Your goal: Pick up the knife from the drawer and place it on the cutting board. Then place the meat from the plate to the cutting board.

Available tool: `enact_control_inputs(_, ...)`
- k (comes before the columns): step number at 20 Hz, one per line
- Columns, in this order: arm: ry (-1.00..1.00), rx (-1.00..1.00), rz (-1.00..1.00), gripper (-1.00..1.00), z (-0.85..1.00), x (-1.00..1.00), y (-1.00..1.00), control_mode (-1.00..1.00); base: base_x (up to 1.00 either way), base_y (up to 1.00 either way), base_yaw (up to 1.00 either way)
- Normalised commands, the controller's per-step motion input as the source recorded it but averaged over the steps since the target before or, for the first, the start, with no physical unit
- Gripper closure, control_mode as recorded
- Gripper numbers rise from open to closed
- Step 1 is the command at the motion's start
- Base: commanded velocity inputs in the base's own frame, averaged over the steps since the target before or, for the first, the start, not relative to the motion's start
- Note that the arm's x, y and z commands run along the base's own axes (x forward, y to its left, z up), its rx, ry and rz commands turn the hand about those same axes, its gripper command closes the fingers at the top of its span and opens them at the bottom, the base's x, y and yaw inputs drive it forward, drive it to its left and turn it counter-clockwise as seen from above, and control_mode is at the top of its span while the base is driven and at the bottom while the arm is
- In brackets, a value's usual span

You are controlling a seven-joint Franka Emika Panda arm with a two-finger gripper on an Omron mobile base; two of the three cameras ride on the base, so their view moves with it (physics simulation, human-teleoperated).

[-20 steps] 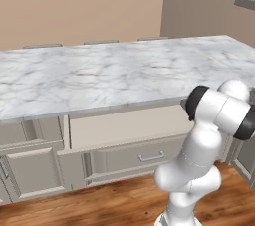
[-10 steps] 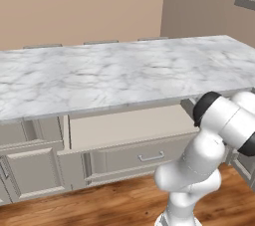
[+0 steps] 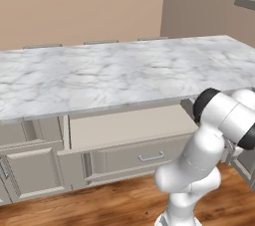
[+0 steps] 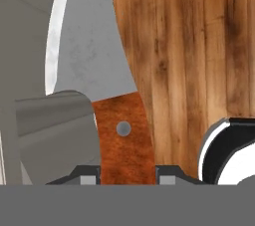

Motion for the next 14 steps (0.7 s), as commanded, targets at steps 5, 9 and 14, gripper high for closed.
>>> enact_control_inputs(5,0.00,0.00,0.05,1.00,-0.32,0.13,0.00,-1.00,0.00,0.00,0.00)
enact_control_inputs(9,-0.07,0.00,0.03,1.00,-0.41,0.12,0.00,-1.00,0.00,0.00,0.00)
enact_control_inputs(14,-0.17,0.00,0.03,1.00,-0.30,0.15,0.00,-1.00,0.00,0.00,0.00)
